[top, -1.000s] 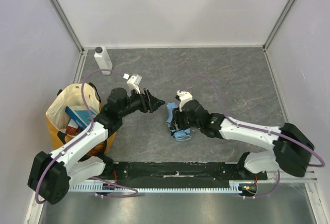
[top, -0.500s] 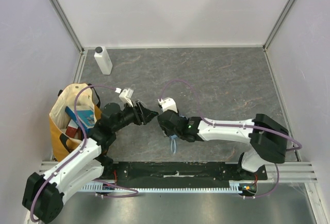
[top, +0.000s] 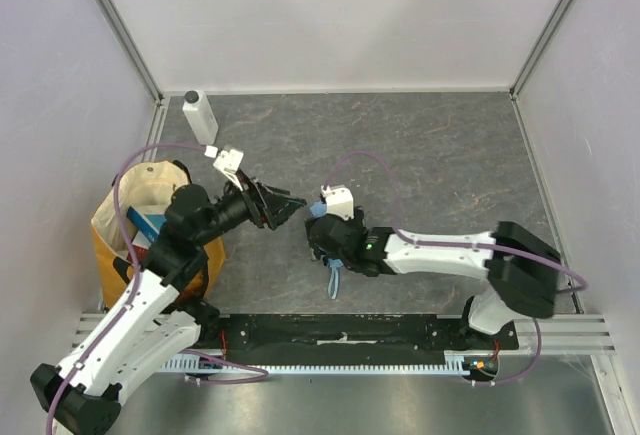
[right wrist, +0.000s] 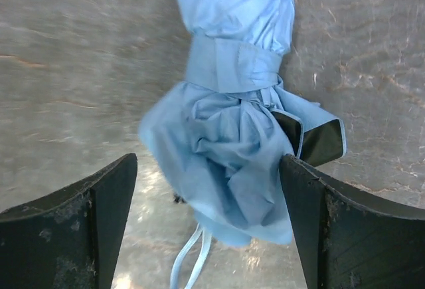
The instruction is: Put away the umbrella
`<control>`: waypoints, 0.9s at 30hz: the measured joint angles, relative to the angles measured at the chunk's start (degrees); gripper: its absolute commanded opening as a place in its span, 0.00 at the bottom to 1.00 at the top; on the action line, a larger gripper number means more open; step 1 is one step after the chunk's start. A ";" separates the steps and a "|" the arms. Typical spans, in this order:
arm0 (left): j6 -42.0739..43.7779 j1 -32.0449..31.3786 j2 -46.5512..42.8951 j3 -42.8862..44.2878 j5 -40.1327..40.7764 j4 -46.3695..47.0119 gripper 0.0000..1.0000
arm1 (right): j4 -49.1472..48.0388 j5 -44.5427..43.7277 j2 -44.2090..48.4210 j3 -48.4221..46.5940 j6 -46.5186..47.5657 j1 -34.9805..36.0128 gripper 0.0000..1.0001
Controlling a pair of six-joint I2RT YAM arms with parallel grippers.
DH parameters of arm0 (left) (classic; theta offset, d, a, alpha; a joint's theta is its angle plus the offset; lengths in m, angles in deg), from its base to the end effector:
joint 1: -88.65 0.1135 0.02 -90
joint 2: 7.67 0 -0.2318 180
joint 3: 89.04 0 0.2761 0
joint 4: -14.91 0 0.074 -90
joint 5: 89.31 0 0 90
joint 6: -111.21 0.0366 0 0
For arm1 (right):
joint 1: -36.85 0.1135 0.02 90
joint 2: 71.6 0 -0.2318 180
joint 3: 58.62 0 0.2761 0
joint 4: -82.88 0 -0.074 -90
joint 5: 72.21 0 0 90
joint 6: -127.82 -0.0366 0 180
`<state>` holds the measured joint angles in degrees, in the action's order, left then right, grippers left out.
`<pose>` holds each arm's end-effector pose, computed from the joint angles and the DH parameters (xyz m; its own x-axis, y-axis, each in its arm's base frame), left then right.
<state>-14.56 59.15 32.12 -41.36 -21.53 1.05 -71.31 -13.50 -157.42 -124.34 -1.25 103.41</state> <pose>0.1870 -0.1217 0.2885 -0.5313 -0.3212 -0.7840 0.5826 0.5334 -0.6133 0.1510 0.3004 0.1742 -0.6254 -0.0884 -0.7753 -0.3170 0.9367 0.1489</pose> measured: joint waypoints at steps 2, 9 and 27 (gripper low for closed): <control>1.33 0.00 -0.07 4.92 -0.70 -1.68 0.80 | 1.14 -1.84 -5.44 -1.38 -1.40 0.00 0.91; 4.42 0.00 -0.85 11.30 -2.23 -3.63 0.81 | 8.28 -11.26 -18.86 -12.74 -4.09 0.09 0.74; 12.13 -2.54 0.74 13.81 2.86 -8.24 0.81 | 5.16 -11.98 -28.55 -23.63 22.38 -33.62 0.72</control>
<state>-2.43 56.62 32.86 -27.54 -18.67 -7.19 -66.16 -25.48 -185.97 -147.96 21.13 69.80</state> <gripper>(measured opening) 0.812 0.721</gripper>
